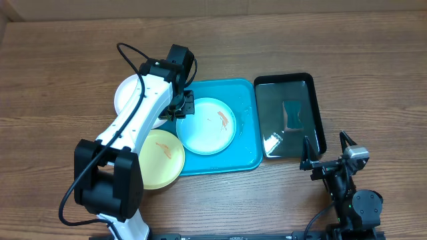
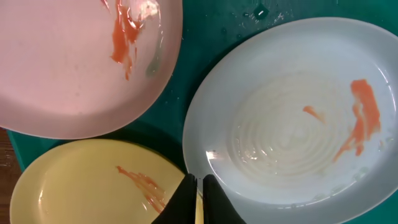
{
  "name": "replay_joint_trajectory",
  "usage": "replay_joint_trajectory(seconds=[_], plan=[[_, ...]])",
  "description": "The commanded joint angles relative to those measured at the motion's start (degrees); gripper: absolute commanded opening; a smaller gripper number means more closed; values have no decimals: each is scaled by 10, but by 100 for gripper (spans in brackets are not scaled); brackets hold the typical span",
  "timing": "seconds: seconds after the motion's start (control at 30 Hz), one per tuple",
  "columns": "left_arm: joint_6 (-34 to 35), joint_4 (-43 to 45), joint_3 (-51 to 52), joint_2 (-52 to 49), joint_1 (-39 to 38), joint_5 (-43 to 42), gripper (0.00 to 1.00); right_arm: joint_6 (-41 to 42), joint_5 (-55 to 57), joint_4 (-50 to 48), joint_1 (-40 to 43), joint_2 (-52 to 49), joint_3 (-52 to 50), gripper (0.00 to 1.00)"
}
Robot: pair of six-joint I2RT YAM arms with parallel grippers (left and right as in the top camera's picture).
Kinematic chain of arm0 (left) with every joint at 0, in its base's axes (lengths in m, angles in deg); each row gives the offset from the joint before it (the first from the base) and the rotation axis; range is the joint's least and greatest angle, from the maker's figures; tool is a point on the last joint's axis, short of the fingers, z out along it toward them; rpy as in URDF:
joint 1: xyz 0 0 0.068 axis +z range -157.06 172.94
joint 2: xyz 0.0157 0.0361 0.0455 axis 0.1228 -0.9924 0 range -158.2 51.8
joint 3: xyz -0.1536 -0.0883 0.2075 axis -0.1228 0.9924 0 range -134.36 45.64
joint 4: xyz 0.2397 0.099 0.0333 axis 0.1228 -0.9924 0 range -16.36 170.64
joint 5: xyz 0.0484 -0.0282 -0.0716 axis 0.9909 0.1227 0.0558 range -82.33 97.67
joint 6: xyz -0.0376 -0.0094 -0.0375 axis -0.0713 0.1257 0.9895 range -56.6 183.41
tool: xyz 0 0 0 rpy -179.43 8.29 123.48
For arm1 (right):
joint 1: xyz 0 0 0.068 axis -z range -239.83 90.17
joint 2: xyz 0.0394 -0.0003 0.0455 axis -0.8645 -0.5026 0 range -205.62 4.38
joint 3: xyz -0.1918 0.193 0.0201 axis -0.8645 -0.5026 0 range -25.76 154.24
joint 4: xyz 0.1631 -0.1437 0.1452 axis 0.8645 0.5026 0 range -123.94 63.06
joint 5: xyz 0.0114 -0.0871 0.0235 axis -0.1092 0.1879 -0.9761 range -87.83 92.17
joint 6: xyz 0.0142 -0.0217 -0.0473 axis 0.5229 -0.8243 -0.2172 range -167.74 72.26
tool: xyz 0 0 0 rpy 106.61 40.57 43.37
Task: Clean dirty plates on tray and stack at the side
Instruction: 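Lower the left gripper and pinch the white plate's left rim, then reach the right gripper into the black tray toward the green sponge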
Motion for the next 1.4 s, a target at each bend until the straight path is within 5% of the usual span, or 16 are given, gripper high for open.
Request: replay_joint_trajectory(seconds=[0.0,0.1,0.63,0.8,1.03,1.37], plan=[[6,9,5,-10,7,21,13,2,5,-2,2,5,-6,100],[6,17,9,-10,7,21,20,2,5,-2,2,5,-6,100],[5,102,101,-10,7,21,22,2,6,-30,2,5,-6,100],[-16,118,109,-10,7,-2,24,5,-70,-34,2,5,6,100],[-21,122,109,-10,19,-27,27,17,-55,189,2,-76,259,100],[-33,129,131,-10,41,-41,24,16,-67,513,2,-437,629,100]])
